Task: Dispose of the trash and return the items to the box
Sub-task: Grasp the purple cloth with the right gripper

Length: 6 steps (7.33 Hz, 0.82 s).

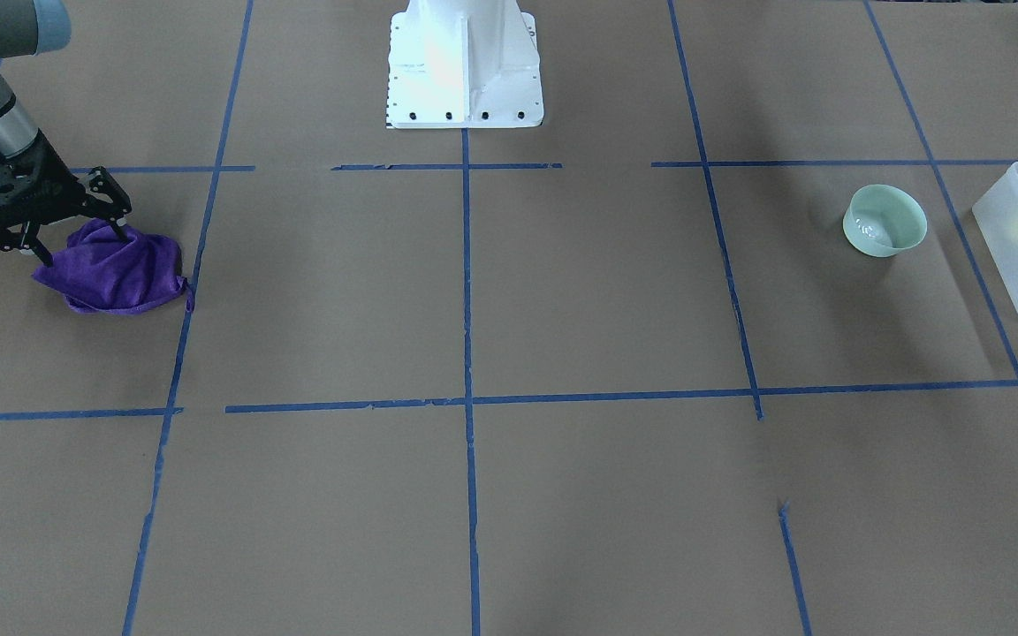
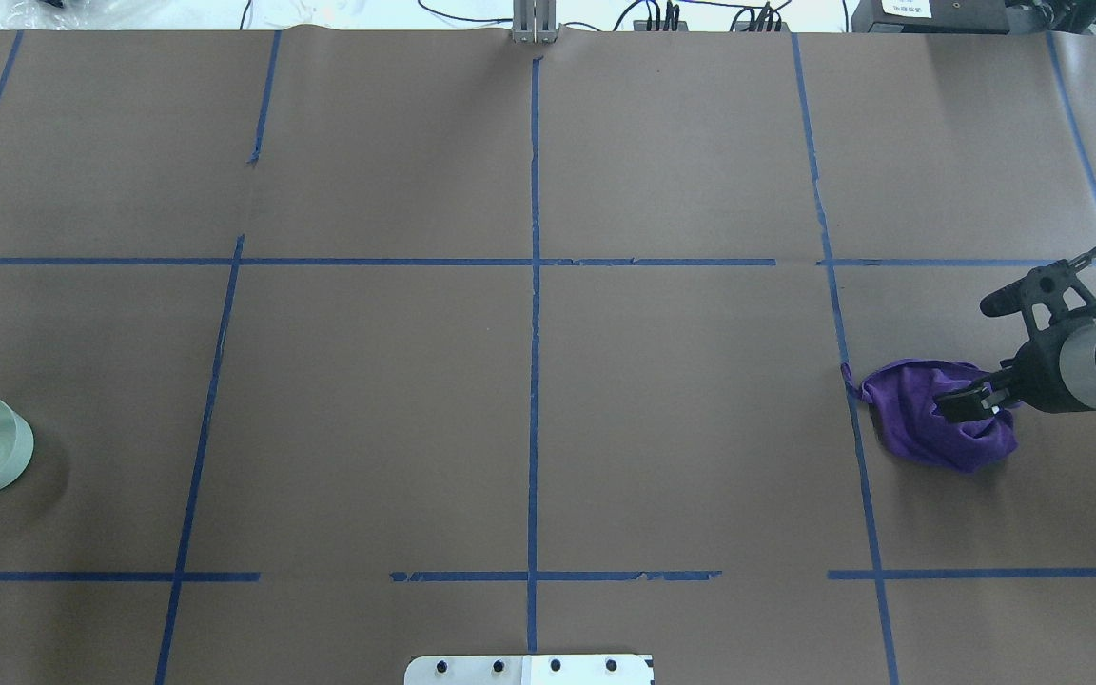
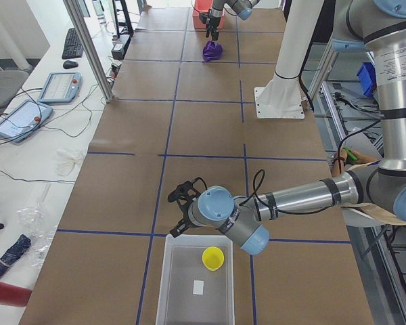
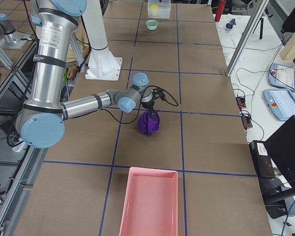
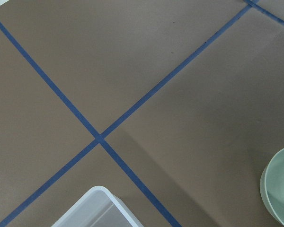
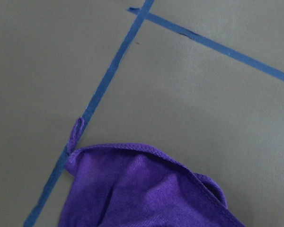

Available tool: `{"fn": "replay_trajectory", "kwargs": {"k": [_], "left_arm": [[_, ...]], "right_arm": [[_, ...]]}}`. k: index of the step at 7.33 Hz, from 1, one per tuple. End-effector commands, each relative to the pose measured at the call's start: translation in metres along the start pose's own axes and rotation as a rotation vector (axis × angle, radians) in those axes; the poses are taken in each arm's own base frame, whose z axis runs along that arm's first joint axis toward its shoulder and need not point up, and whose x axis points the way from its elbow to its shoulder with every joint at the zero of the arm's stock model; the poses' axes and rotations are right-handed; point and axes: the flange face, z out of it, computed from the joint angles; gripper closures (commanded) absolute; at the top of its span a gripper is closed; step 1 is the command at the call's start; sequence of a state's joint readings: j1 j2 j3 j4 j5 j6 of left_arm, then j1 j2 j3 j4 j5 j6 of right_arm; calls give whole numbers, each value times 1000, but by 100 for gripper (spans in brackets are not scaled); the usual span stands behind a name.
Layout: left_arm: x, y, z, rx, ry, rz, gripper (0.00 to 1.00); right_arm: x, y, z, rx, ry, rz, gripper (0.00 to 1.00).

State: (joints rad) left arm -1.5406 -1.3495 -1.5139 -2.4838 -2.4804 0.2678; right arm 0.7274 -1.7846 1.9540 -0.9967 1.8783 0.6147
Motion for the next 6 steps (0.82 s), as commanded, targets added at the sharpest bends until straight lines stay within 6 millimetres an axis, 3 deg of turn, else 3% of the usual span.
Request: {"fn": "replay_trajectory", "kwargs": {"k": [1,2,3,4,5,6], "left_arm": [[1,-1,-1,2,-1,1,0],[1,0,-2,4,-1,0,0],[2,-1,-3,4,-1,2,0],[2,0,-3,4,-1,0,0],[2,-2,-3,6,-2,1,0],[2,-3,-3,7,-2,1,0]], "right_arm": [[-17,15,21,-38,7,-42,4],[-23,17,25,-37,13,-57,16],[-24,18,26,-40,12,-64,44],[-24,20,28,-44,15,-71,93],[-22,21,27,-47,18,-76,100],[-16,18,24,-41,24,-114,100]]}}
